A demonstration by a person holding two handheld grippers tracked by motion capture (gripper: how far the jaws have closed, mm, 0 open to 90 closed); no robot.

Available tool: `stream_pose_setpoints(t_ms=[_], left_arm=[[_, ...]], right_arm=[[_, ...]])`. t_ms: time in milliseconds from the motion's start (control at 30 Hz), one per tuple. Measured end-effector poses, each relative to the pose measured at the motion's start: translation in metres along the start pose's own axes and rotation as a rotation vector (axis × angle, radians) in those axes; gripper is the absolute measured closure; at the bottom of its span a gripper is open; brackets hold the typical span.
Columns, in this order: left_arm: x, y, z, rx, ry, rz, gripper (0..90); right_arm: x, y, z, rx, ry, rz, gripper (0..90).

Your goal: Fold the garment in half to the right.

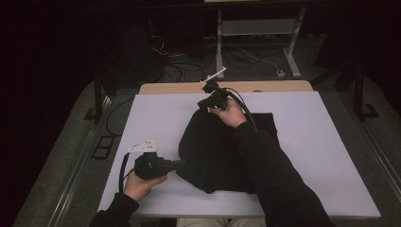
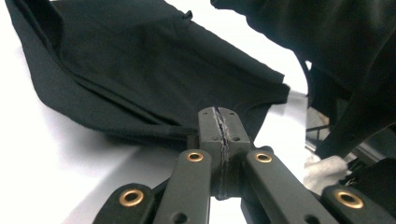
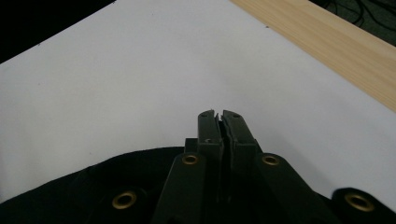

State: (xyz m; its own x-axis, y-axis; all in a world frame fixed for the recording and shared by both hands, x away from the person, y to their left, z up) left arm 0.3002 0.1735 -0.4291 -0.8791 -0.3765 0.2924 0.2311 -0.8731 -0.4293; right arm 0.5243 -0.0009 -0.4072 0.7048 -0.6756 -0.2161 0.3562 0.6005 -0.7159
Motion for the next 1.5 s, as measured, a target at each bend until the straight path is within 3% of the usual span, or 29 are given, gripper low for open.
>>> stream_pose_setpoints(t_ms=[133,433,600,1033,1500], left_arm=[[0.003,0.002,0.003,-0.002,0.012,0.0,88.6],[0.014,0.014,0.01,-0.069,0.069,0.021,88.6],[0.021,0.018,0.025,-0.059,0.105,0.012,88.6],[0.031,0.041,0.047,-0.06,0.143,-0.033,88.6],[0.038,0.062,0.056,-0.08,0.154,-0.051,88.6]], right_arm=[[0.005,-0.009,-0.004,0.015,0.008,-0.007,85.5],[0.018,-0.031,-0.012,0.026,0.01,-0.019,85.5],[0.025,-0.044,-0.012,0.042,0.016,-0.032,85.5],[0.039,-0.066,-0.017,0.06,0.03,-0.057,85.5],[0.054,-0.077,-0.027,0.071,0.047,-0.055,85.4]])
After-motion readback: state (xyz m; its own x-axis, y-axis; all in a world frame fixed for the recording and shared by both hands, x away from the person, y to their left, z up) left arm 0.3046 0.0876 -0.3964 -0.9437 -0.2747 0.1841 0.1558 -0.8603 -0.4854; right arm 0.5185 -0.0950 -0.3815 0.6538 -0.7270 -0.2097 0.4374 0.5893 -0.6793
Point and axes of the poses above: each handheld gripper's, and its own axes: y roughly forward along the jaws, z roughly out of its top, x roughly to its right, the point moved 5 cm from there along y, roughly forward along the jaws, and after that the axes turned 5 degrees about y, right-handed, at the moved point
